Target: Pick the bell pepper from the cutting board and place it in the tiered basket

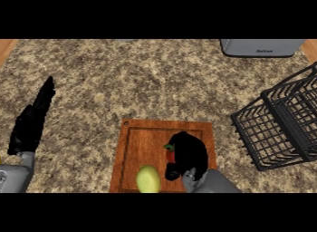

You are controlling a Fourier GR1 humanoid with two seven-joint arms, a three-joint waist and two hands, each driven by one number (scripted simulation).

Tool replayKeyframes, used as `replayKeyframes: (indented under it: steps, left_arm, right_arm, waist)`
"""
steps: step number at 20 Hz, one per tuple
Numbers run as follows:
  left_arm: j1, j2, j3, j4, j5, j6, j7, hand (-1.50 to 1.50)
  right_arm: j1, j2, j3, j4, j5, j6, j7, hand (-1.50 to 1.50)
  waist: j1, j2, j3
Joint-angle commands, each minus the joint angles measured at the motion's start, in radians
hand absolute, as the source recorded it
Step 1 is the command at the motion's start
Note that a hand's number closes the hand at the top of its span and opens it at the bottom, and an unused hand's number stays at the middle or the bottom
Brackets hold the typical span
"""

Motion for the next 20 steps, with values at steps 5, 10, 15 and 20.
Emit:
replayKeyframes:
  steps: [5,10,15,20]
  left_arm:
    - [0.021,-0.019,0.018,-0.047,-0.016,-0.013,0.026,0.00]
    - [-0.023,-0.028,0.034,0.018,-0.038,-0.016,0.013,0.00]
    - [0.011,-0.028,0.056,0.033,-0.022,-0.019,-0.017,0.00]
    - [0.033,0.004,0.071,-0.008,-0.005,-0.053,0.001,0.00]
  right_arm:
    - [-0.018,0.035,0.031,-0.039,-0.066,-0.067,0.170,1.50]
    - [0.201,-0.033,0.265,-0.254,0.093,-0.025,-0.053,1.50]
    - [0.277,-0.183,0.518,-0.484,0.212,-0.011,-0.164,1.50]
    - [0.290,-0.135,0.498,-0.589,0.318,-0.192,-0.172,1.50]
  waist:
    - [0.003,0.004,0.006]
    - [-0.024,-0.001,0.006]
    - [-0.030,-0.006,0.006]
    - [-0.037,-0.011,0.007]
